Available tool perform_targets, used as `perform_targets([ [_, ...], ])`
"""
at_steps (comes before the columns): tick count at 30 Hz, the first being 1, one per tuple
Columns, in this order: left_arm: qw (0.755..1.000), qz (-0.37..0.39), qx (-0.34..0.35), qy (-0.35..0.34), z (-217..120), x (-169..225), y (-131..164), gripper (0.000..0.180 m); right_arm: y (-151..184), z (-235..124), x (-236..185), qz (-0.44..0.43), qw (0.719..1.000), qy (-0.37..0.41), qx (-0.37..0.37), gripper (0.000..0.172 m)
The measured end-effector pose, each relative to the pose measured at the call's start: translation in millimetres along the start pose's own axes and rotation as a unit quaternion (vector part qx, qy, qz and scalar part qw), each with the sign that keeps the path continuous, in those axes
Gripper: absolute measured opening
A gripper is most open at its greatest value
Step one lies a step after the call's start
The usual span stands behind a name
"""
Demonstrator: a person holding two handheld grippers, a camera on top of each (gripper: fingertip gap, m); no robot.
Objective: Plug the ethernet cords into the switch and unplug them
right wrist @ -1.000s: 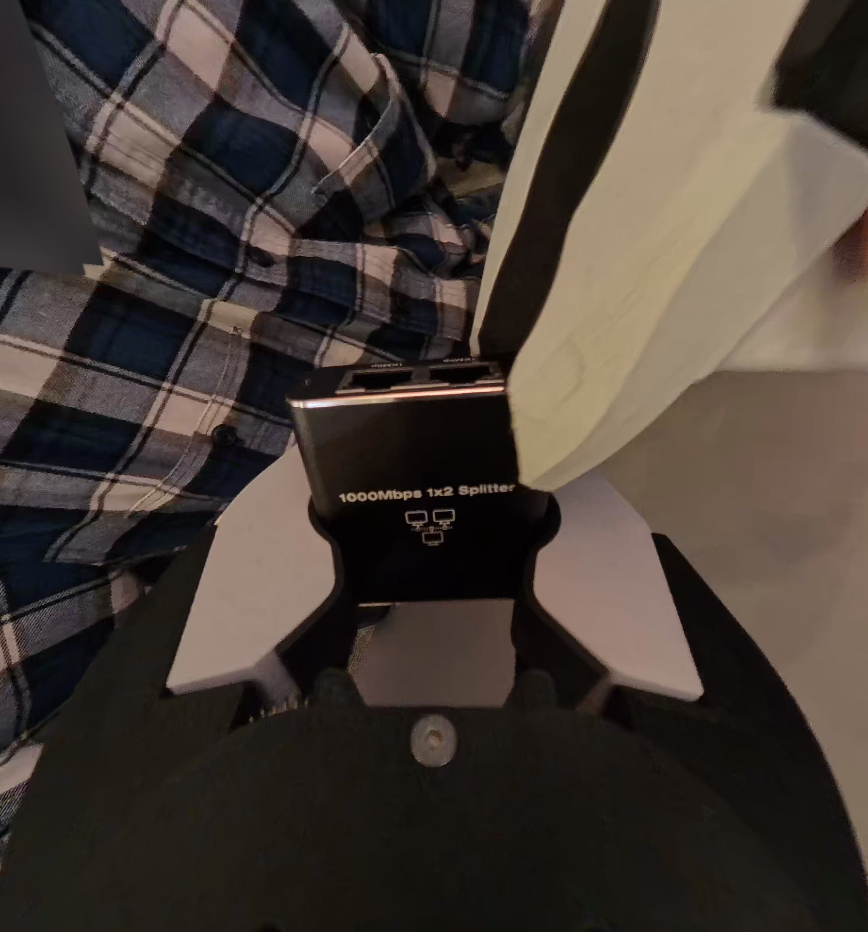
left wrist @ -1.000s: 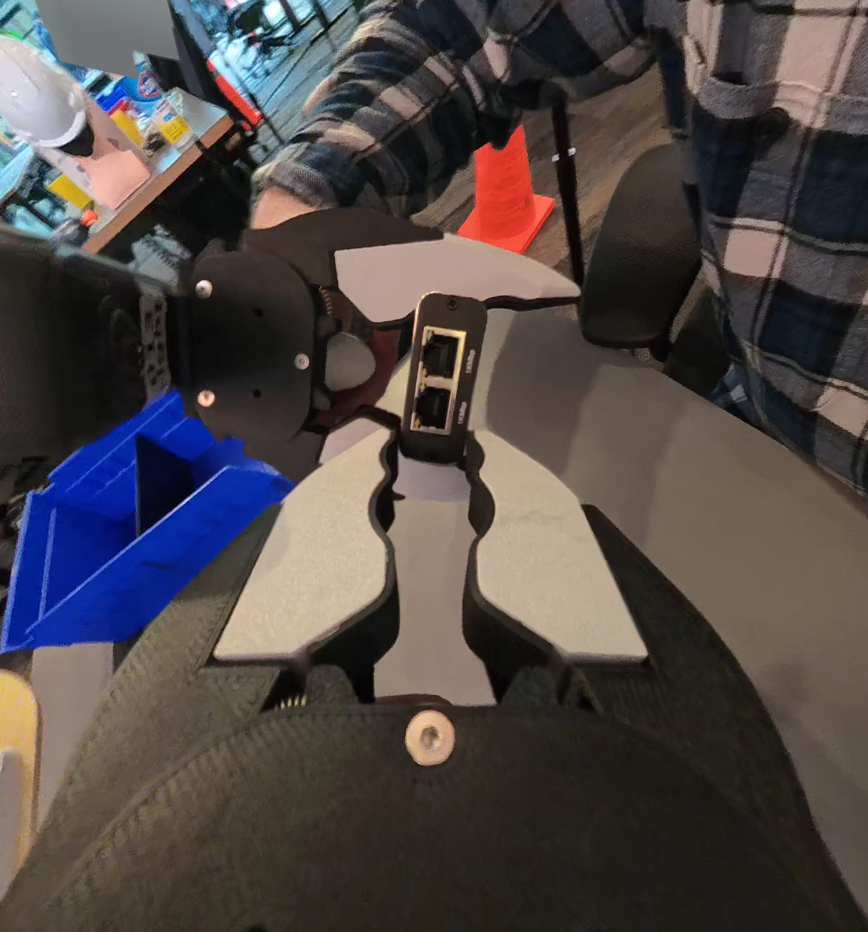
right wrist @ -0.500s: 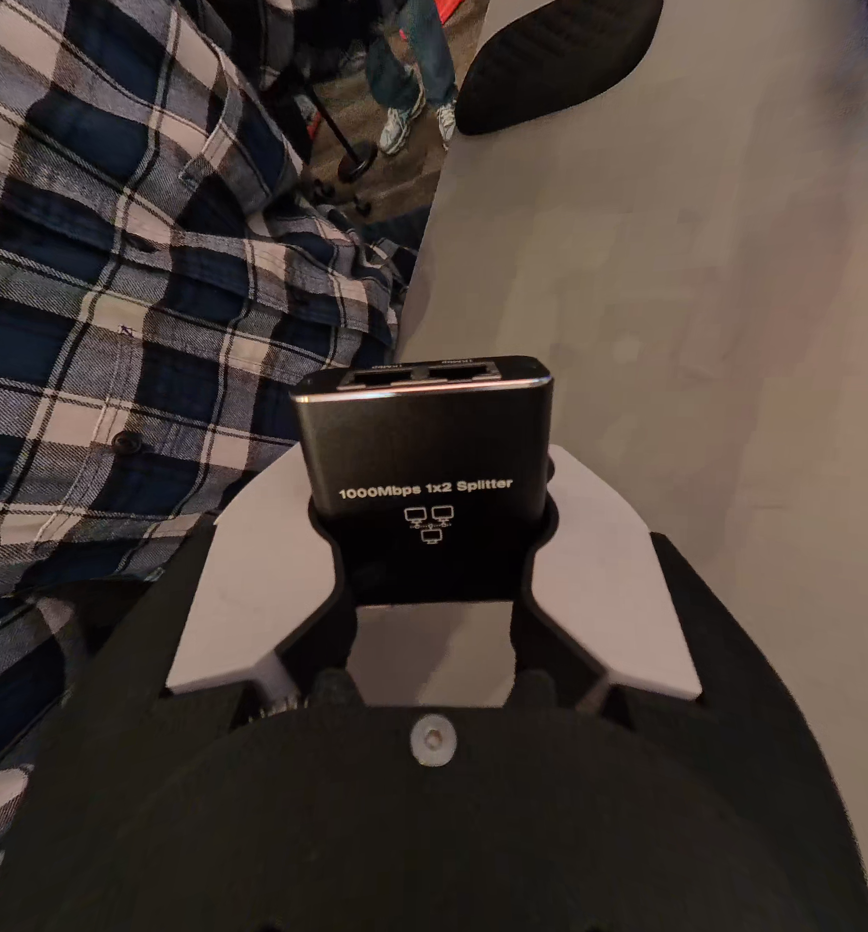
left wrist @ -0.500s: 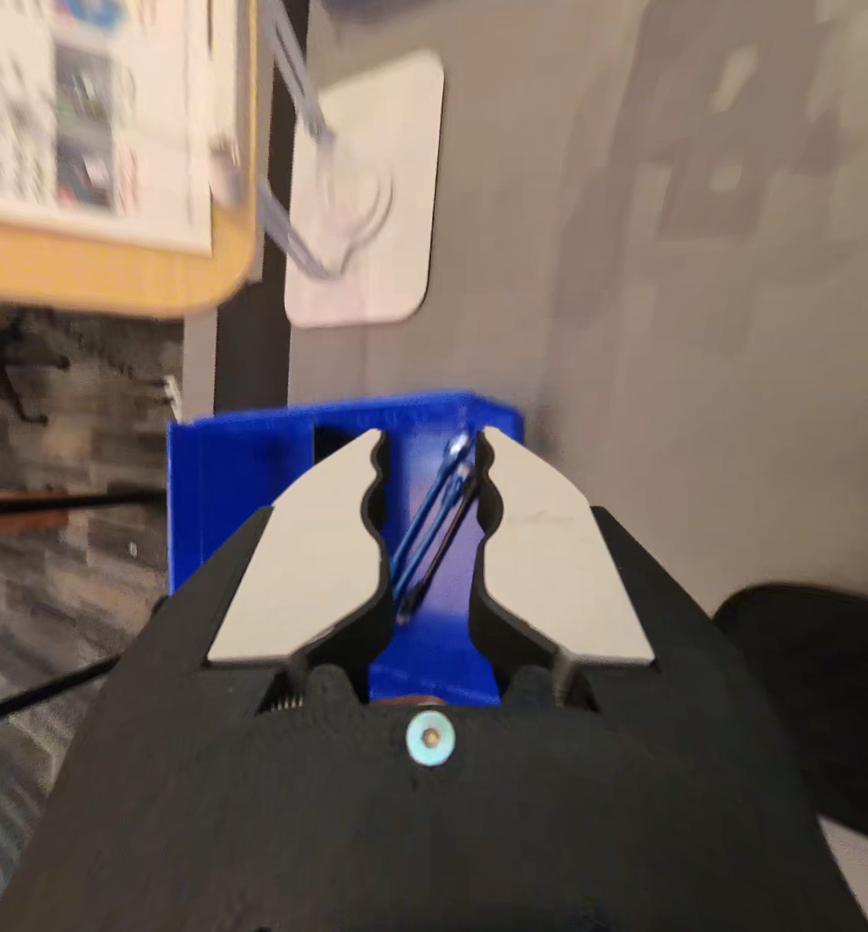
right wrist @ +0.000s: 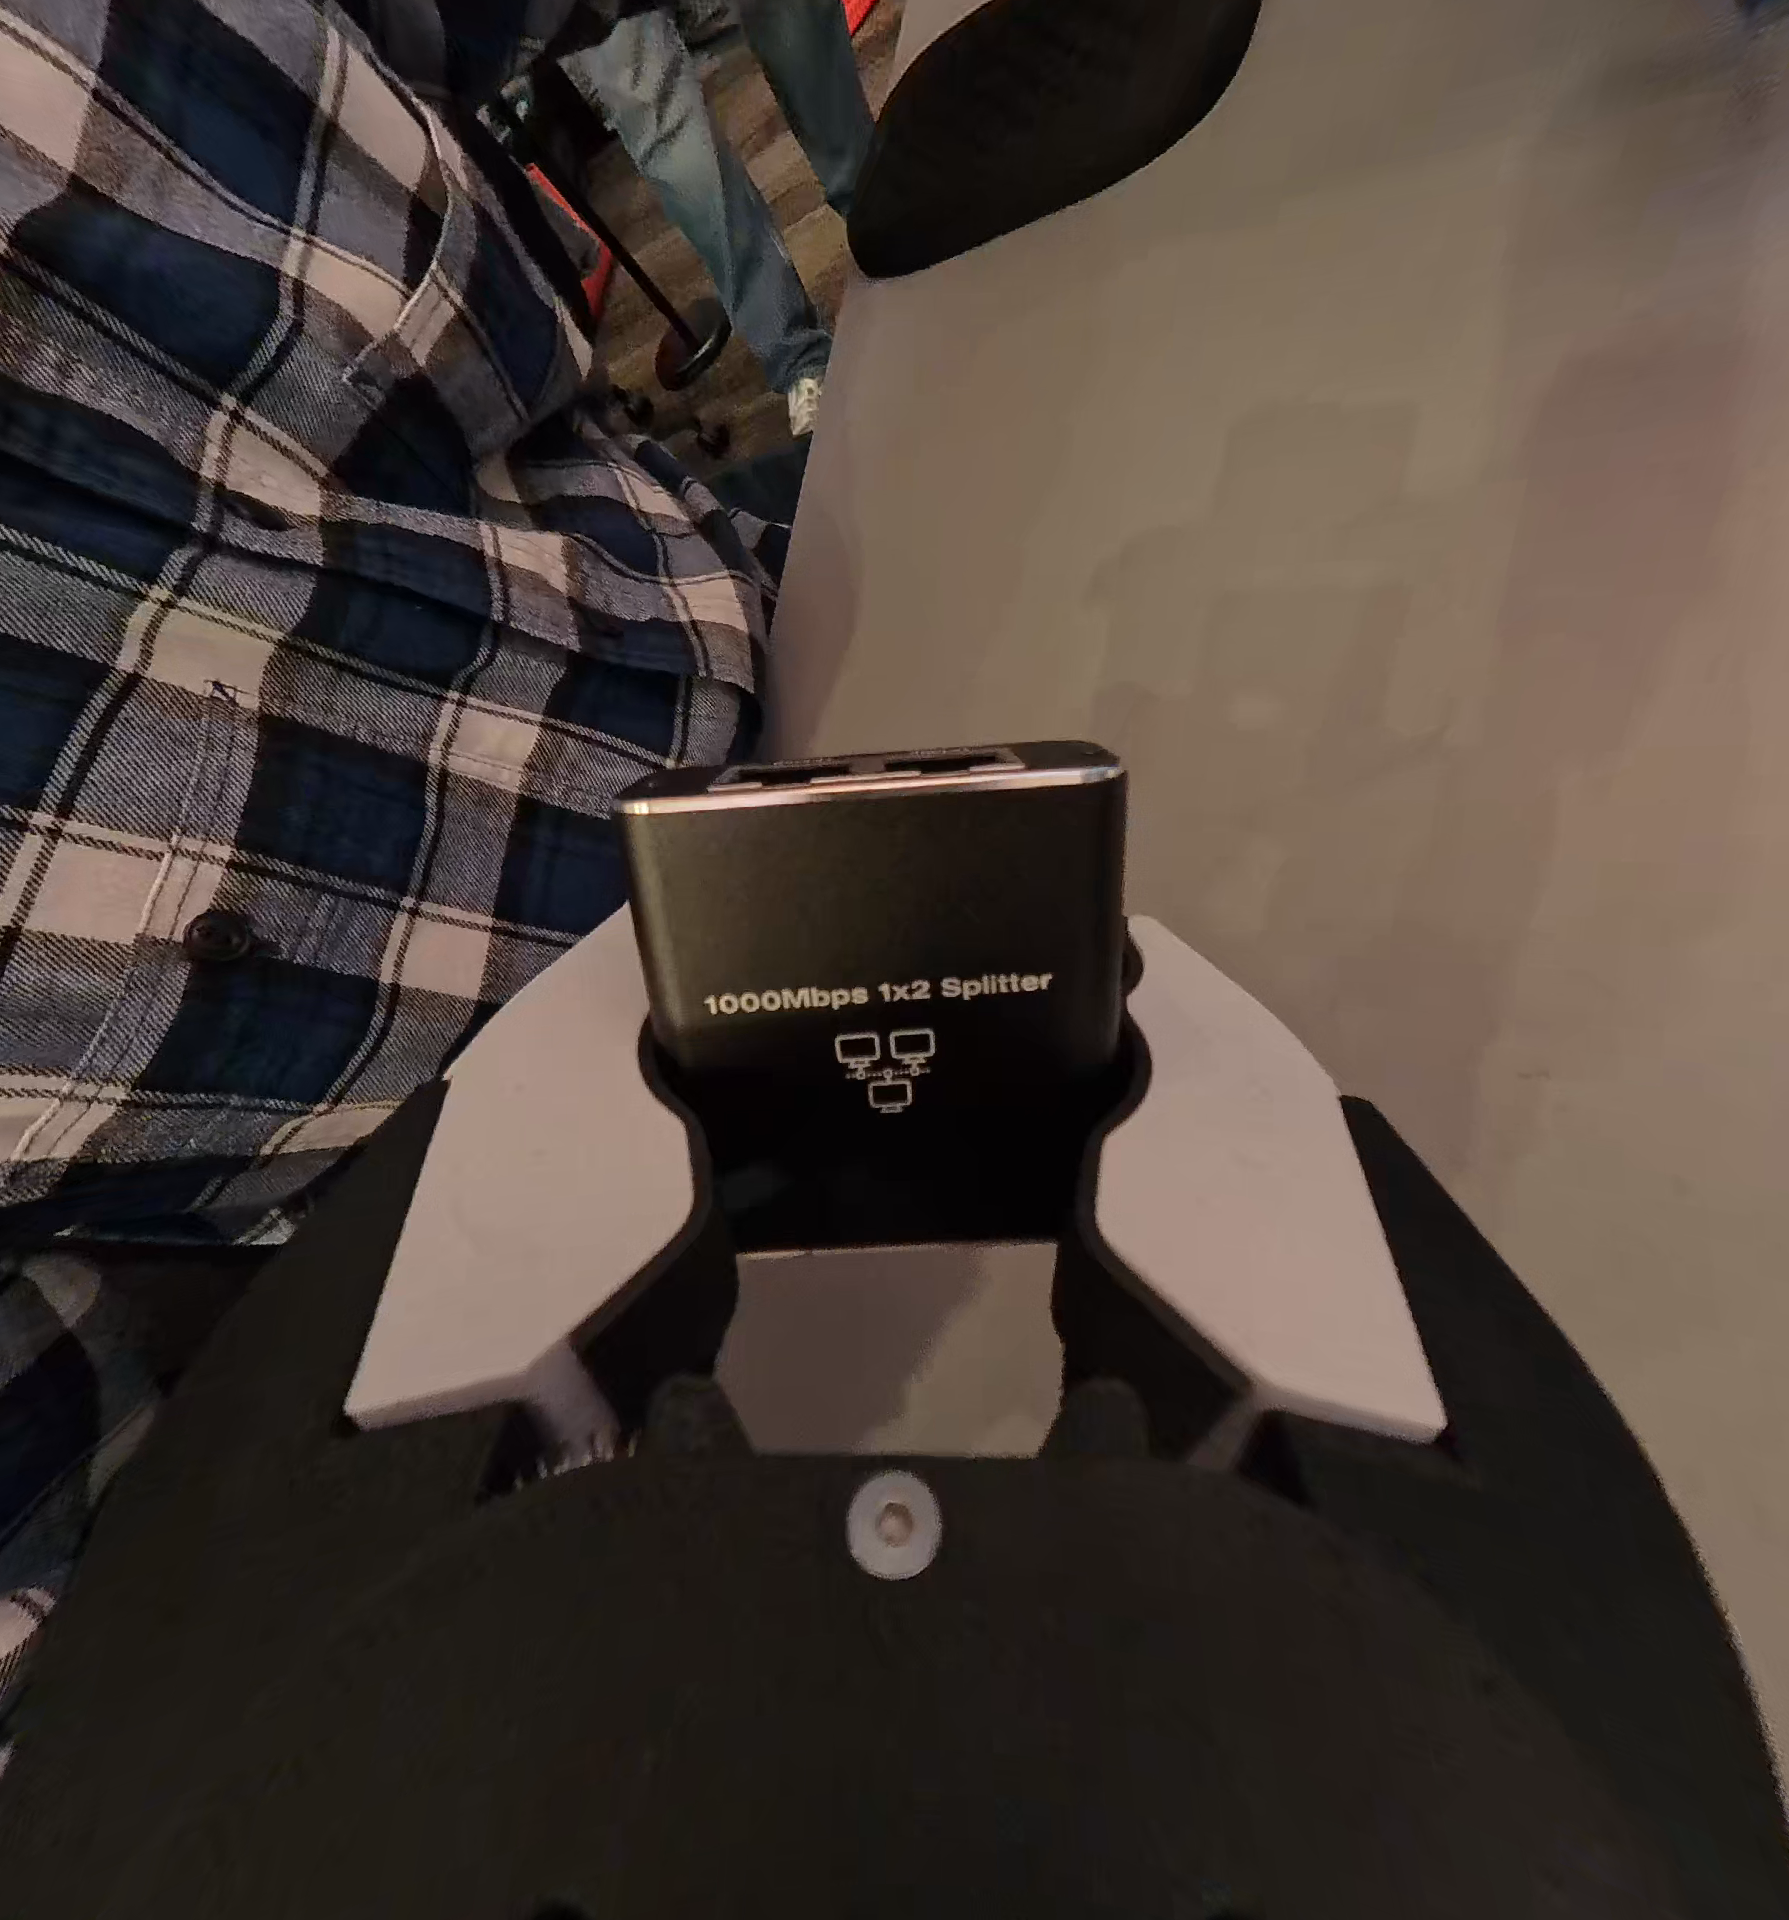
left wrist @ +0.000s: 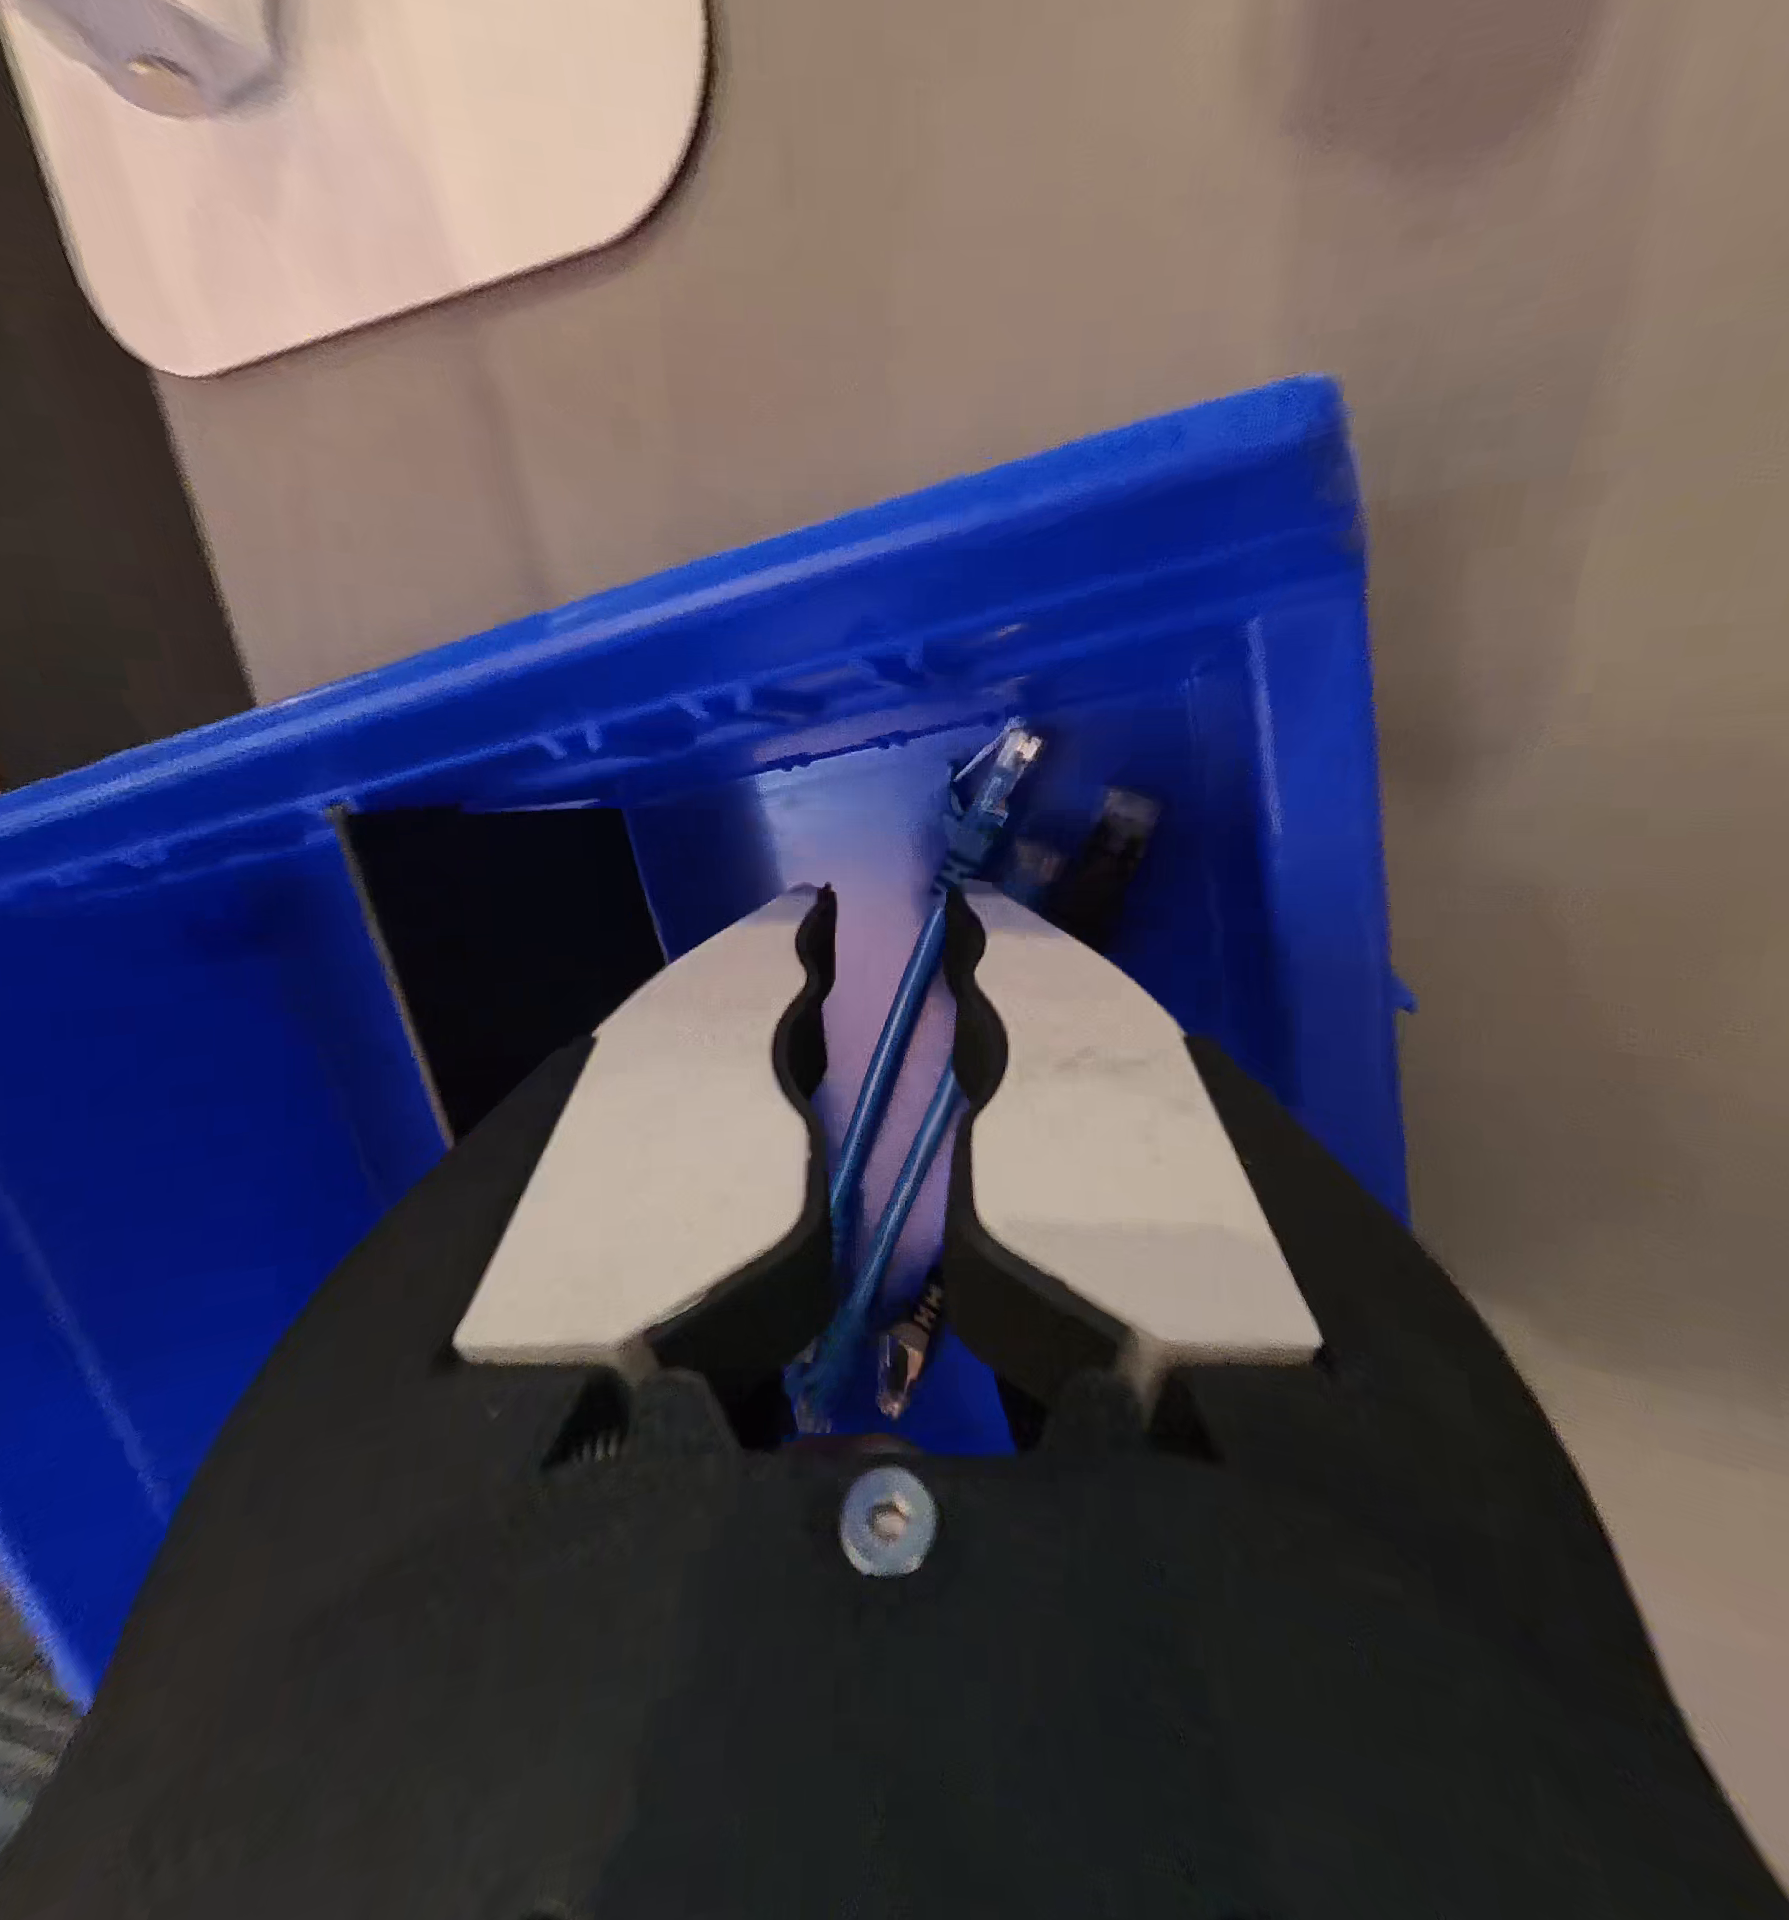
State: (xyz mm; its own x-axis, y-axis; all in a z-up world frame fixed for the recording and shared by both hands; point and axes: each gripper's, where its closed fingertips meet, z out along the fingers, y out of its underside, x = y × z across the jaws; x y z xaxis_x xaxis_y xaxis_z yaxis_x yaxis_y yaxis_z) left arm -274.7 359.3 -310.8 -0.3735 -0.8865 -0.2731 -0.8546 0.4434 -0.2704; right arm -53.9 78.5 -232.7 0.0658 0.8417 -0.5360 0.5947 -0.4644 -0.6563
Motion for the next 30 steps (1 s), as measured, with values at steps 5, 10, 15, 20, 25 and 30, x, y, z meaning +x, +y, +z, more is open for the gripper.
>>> perform_targets([
  [5, 0.999, 0.024, -0.001, 0.043, 18, 6, -5, 0.023, -3, 6, 6, 0.009, 1.000, -0.008, -0.002, 0.078],
  [10, 0.996, 0.021, -0.013, 0.091, 23, 18, 0, 0.023, -6, 9, 12, 0.014, 1.000, -0.013, 0.000, 0.077],
  [15, 0.995, -0.012, -0.001, 0.101, 26, 14, -3, 0.023, -9, 15, 15, 0.014, 1.000, -0.022, -0.001, 0.077],
  [20, 0.992, -0.043, 0.004, 0.121, 33, 19, -2, 0.027, -10, 16, 12, 0.009, 1.000, -0.025, -0.002, 0.077],
  [25, 0.991, -0.058, 0.005, 0.124, 34, 18, -1, 0.015, -10, 17, 12, 0.009, 1.000, -0.028, 0.000, 0.077],
  [30, 0.996, -0.070, 0.015, 0.047, 24, 5, -1, 0.013, -14, 18, 12, 0.000, 1.000, -0.022, 0.008, 0.077],
])
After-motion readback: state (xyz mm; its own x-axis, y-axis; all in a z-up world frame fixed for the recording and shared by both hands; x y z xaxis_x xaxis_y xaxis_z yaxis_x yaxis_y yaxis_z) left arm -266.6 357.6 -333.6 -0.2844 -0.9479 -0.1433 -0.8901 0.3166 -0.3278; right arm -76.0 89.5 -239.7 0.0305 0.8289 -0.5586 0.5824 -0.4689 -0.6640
